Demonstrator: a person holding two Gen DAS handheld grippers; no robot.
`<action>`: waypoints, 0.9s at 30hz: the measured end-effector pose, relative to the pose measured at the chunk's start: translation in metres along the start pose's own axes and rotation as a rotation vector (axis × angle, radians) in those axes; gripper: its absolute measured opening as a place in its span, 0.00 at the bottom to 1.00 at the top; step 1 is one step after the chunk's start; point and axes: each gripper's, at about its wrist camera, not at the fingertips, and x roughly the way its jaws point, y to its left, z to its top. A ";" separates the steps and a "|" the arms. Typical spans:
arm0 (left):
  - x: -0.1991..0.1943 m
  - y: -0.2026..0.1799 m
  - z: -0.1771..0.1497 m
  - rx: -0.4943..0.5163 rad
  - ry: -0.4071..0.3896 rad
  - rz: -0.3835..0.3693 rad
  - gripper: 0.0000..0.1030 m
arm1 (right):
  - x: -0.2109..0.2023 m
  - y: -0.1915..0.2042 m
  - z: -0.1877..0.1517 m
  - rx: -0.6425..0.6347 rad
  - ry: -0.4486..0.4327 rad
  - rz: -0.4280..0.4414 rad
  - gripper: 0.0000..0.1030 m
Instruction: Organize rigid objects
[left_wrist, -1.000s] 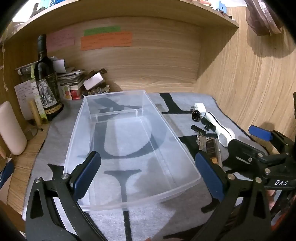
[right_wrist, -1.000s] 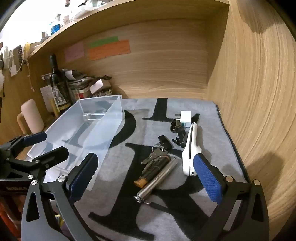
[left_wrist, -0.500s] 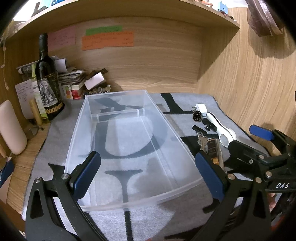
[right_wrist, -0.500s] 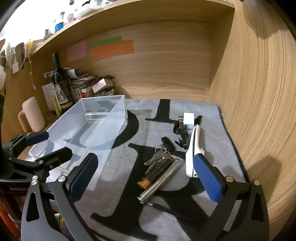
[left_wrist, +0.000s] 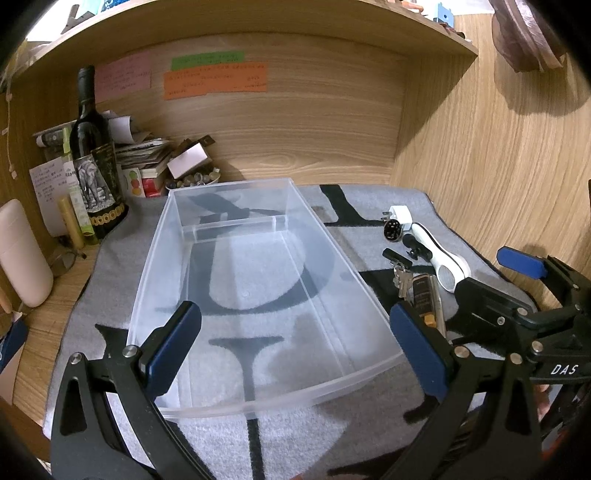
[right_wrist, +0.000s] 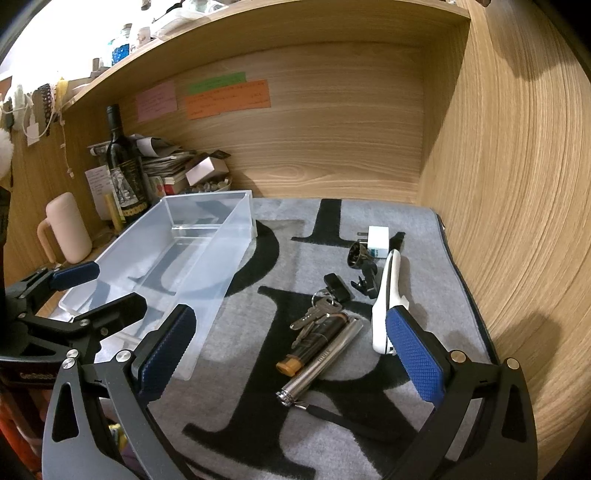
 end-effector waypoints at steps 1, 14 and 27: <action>0.000 0.000 0.000 0.000 0.000 0.000 1.00 | 0.000 0.000 0.000 0.000 0.000 0.001 1.00; 0.000 -0.001 0.000 -0.002 0.000 0.000 1.00 | -0.002 0.001 0.001 0.000 -0.003 -0.001 1.00; 0.001 -0.005 0.001 0.000 0.001 -0.005 1.00 | -0.002 -0.001 0.001 0.002 -0.002 0.000 1.00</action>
